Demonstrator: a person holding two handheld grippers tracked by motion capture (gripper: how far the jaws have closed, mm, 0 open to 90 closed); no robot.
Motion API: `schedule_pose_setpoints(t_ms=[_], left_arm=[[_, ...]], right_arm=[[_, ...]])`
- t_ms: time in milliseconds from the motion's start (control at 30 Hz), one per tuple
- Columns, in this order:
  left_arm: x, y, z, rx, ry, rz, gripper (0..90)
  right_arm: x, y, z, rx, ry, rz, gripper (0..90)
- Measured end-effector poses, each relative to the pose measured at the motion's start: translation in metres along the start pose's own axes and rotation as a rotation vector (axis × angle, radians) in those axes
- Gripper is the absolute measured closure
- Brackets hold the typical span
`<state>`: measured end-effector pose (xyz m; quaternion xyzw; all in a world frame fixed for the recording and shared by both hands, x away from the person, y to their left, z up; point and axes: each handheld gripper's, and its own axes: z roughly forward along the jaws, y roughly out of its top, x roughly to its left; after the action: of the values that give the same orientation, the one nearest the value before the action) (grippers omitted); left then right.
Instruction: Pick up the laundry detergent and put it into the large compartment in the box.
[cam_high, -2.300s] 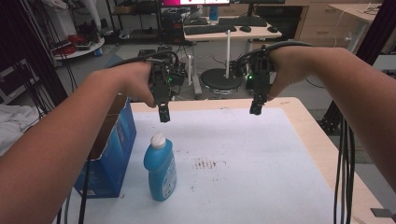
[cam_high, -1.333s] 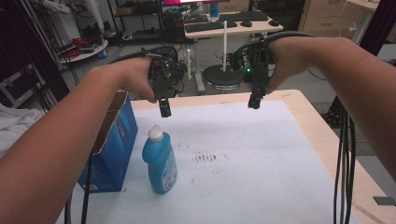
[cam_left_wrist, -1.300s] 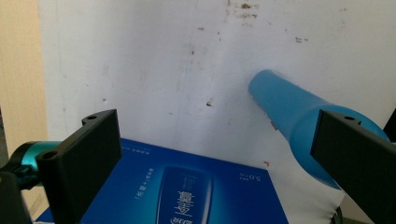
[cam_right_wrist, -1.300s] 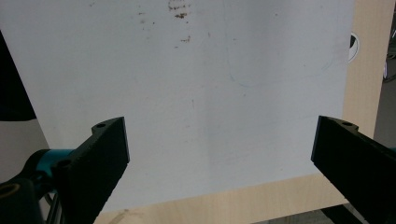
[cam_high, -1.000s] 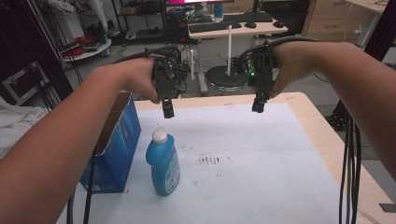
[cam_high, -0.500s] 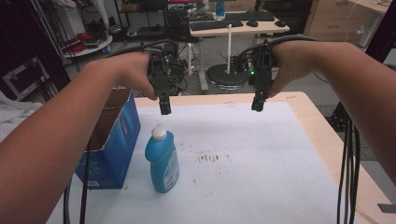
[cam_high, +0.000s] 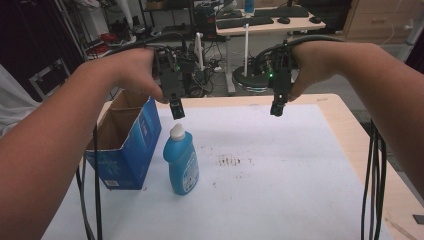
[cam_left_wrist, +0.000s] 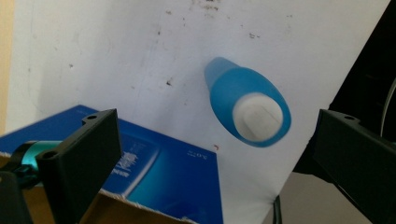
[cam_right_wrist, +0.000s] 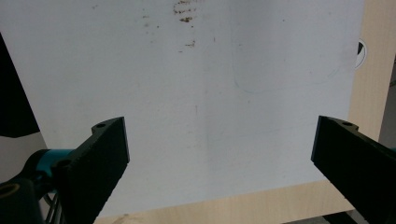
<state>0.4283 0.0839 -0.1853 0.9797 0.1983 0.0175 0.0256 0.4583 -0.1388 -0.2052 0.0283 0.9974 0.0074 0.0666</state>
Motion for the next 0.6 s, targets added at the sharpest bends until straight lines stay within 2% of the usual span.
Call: schedule_pose_setpoints(t_ms=[100, 133, 233, 267, 333, 367, 400, 433, 467, 600], left_arm=[[-0.008, -0.007, -0.005, -0.010, 0.024, -0.045, 2.0], [-0.008, -0.007, -0.005, -0.010, 0.024, -0.045, 2.0], [-0.021, -0.013, -0.010, -0.016, 0.057, -0.118, 2.0], [-0.021, -0.013, -0.010, -0.016, 0.057, -0.118, 2.0], [-0.029, -0.017, -0.012, -0.024, 0.073, -0.165, 2.0], [-0.031, -0.018, -0.013, -0.027, 0.070, -0.182, 2.0], [-0.031, -0.018, -0.013, -0.027, 0.070, -0.182, 2.0], [-0.033, -0.019, -0.013, -0.035, 0.065, -0.207, 2.0], [-0.036, -0.023, -0.012, -0.049, 0.057, -0.251, 2.0], [-0.039, -0.031, -0.008, -0.051, 0.041, -0.330, 2.0]], right_arm=[[0.004, 0.002, -0.003, -0.010, -0.009, -0.016, 3.2], [0.004, 0.002, -0.003, -0.010, -0.009, -0.016, 3.2], [0.010, 0.004, -0.009, -0.020, -0.018, -0.038, 3.2], [0.010, 0.004, -0.009, -0.020, -0.018, -0.038, 3.2], [0.015, 0.005, -0.012, -0.021, -0.026, -0.039, 3.2], [0.016, 0.005, -0.013, -0.024, -0.029, -0.040, 3.2], [0.017, 0.005, -0.013, -0.021, -0.030, -0.040, 3.2], [0.017, 0.005, -0.013, -0.018, -0.031, -0.037, 3.2], [0.018, 0.004, -0.013, -0.014, -0.031, -0.037, 3.2], [0.018, 0.003, -0.014, -0.007, -0.033, -0.032, 3.2]])
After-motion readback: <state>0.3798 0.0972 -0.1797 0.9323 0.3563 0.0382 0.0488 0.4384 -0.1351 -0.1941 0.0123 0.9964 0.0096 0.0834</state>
